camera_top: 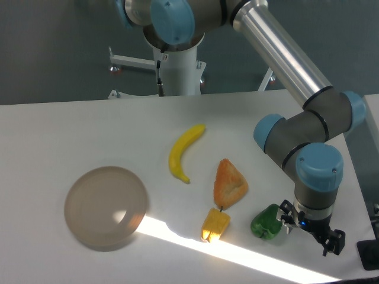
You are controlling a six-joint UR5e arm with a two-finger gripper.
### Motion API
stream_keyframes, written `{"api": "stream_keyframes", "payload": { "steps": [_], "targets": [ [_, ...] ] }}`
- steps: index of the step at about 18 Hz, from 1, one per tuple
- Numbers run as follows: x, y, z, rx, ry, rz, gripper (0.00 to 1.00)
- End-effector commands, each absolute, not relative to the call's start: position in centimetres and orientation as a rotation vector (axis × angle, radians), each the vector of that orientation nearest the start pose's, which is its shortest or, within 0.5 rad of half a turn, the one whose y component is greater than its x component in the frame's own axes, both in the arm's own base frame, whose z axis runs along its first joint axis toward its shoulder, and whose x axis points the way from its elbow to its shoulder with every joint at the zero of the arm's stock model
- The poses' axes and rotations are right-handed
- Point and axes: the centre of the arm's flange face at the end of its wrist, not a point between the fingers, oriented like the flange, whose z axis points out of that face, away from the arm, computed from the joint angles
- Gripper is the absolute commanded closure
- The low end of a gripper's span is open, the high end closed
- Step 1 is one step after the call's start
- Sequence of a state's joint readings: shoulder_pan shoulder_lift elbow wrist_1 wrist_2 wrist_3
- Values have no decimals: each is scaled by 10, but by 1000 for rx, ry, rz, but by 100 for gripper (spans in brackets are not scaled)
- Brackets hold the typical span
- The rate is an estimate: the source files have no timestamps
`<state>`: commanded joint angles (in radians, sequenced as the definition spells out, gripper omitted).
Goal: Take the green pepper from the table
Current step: 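Move the open gripper over the green bell pepper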
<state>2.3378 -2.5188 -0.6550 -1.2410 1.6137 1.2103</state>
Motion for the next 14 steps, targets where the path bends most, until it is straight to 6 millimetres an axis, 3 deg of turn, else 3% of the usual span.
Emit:
{"api": "stream_keyframes", "payload": {
  "steps": [8, 14],
  "targets": [
    [-499, 707, 336, -2912, 601, 324, 0],
    [-502, 666, 338, -2882, 452, 79, 0]
  ]
}}
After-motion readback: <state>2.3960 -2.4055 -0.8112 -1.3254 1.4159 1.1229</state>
